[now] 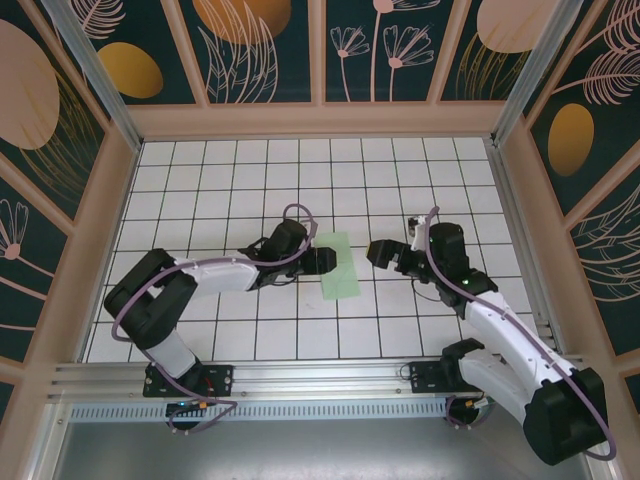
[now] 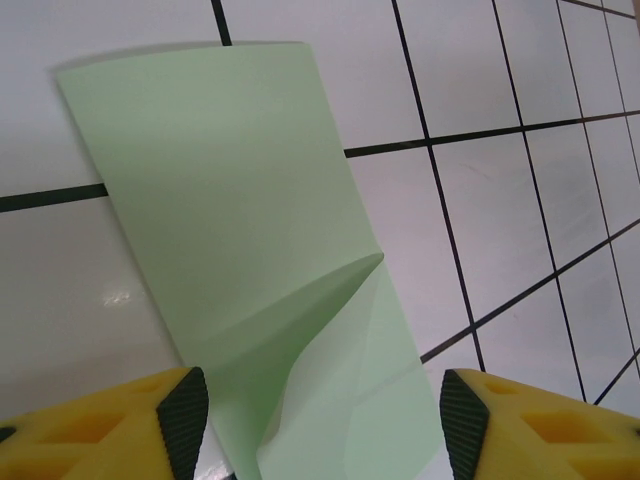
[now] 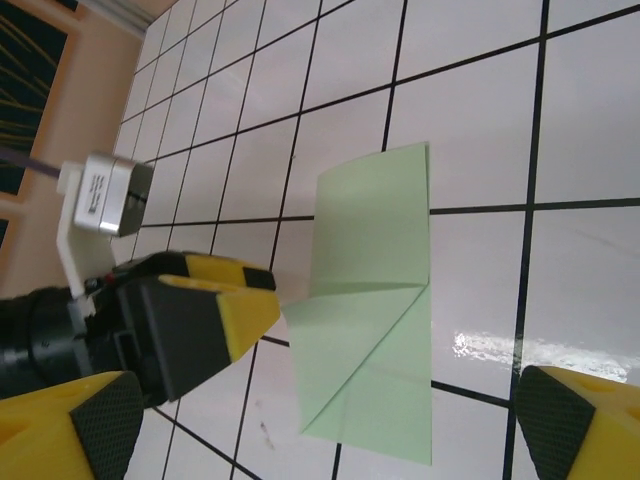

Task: Fold a paper plane with a square sheet of paper (fold left side to right side)
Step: Turn over the paper at the center of the table.

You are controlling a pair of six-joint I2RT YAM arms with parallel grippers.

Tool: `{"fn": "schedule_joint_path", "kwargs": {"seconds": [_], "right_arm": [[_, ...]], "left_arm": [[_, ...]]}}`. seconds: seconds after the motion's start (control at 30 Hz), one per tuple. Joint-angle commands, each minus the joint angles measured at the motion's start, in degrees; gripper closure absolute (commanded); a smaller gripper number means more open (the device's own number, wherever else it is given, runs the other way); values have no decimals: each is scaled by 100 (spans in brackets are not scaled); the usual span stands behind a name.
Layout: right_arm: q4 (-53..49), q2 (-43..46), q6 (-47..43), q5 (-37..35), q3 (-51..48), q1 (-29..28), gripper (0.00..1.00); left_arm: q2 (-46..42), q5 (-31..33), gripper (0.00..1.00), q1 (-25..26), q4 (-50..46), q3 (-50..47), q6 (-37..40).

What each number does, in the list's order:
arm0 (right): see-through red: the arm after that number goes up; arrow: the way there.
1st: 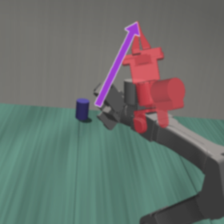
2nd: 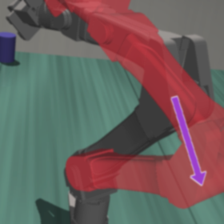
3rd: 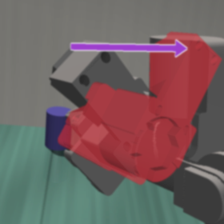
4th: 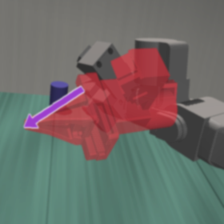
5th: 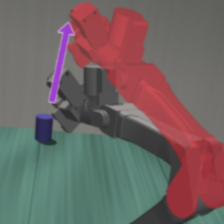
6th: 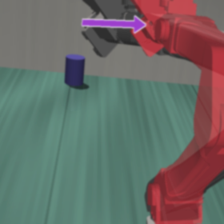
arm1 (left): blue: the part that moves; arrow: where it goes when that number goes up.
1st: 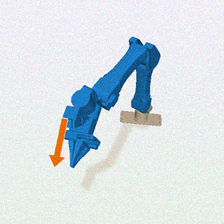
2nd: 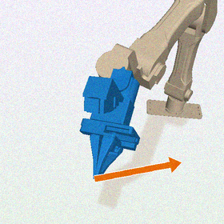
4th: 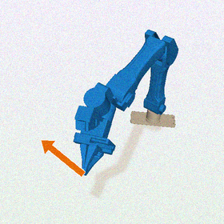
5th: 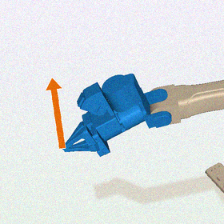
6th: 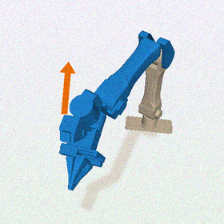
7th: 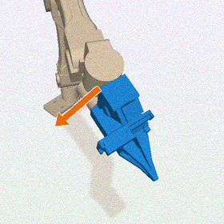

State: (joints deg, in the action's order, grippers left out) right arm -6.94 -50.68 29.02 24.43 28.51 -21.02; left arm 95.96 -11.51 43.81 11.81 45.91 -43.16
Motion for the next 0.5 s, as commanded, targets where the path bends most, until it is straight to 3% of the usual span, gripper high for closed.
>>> {"fn": "schedule_joint_path", "kwargs": {"seconds": [0.0,0.2,0.37,0.47], "right_arm": [[61,201,68,232,-142,62,1],[76,199,68,291,-220,75,1],[479,215,309,513,-416,98,1],[1014,42,529,948,-585,97,1]], "left_arm": [[186,-39,37,-47,122,222,14],[616,-351,49,-41,394,244,-66],[567,-295,74,-40,342,206,-35],[334,-197,83,-41,354,84,-18]]}}
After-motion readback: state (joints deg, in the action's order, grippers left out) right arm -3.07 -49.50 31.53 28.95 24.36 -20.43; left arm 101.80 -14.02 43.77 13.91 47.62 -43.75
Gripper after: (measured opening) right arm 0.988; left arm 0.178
